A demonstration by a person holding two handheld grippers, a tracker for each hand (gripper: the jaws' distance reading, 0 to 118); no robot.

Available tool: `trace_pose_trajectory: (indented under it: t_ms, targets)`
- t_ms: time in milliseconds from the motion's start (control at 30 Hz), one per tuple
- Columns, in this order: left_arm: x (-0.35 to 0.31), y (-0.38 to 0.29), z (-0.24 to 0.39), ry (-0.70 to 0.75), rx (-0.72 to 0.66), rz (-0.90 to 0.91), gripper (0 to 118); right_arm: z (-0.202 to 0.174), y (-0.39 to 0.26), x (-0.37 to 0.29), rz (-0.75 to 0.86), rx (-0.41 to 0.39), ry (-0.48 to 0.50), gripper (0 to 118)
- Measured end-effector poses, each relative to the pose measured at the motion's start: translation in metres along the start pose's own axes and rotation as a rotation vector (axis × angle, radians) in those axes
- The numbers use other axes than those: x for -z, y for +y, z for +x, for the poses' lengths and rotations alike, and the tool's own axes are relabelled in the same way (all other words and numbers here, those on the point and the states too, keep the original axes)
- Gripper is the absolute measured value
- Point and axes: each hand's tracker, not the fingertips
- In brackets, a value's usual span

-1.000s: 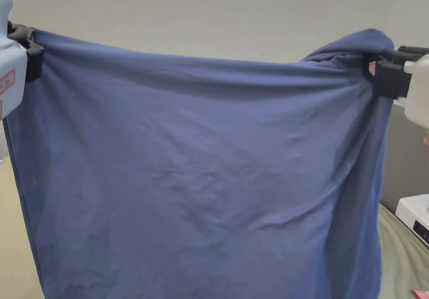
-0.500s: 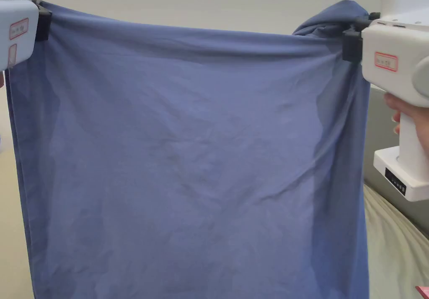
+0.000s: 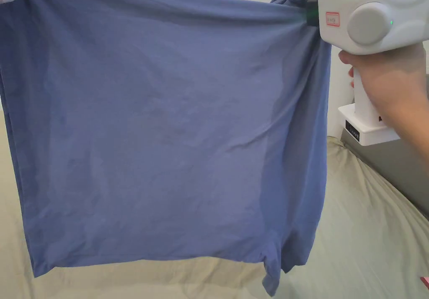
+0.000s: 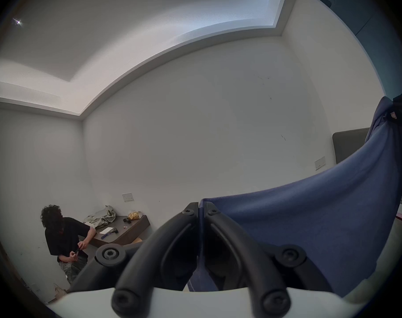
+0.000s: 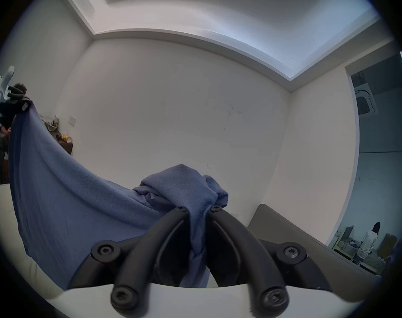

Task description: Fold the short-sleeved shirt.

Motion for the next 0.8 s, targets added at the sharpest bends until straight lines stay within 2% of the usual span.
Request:
trace_pose_trajectory:
  t_ms: [267, 433, 533, 633, 800]
  targets:
    - [0.058, -0.057, 0.019, -0.009, 0.004, -0.070, 0, -0.033, -0.059, 0.050, -0.073, 0.005, 0.039, 12]
    - [0.078, -0.122, 0.037, -0.041, 0.021, -0.166, 0, -0.066, -0.125, 0.065, -0.180, -0.019, 0.102, 12]
    - [0.083, -0.173, 0.049, -0.067, 0.038, -0.238, 0, -0.084, -0.173, 0.066, -0.255, -0.007, 0.143, 12]
    - [0.072, -0.227, 0.061, -0.104, 0.056, -0.315, 0, -0.100, -0.220, 0.053, -0.314, 0.011, 0.184, 12]
    - [0.003, -0.308, 0.082, -0.161, 0.132, -0.438, 0, -0.119, -0.288, -0.008, -0.413, 0.045, 0.245, 12]
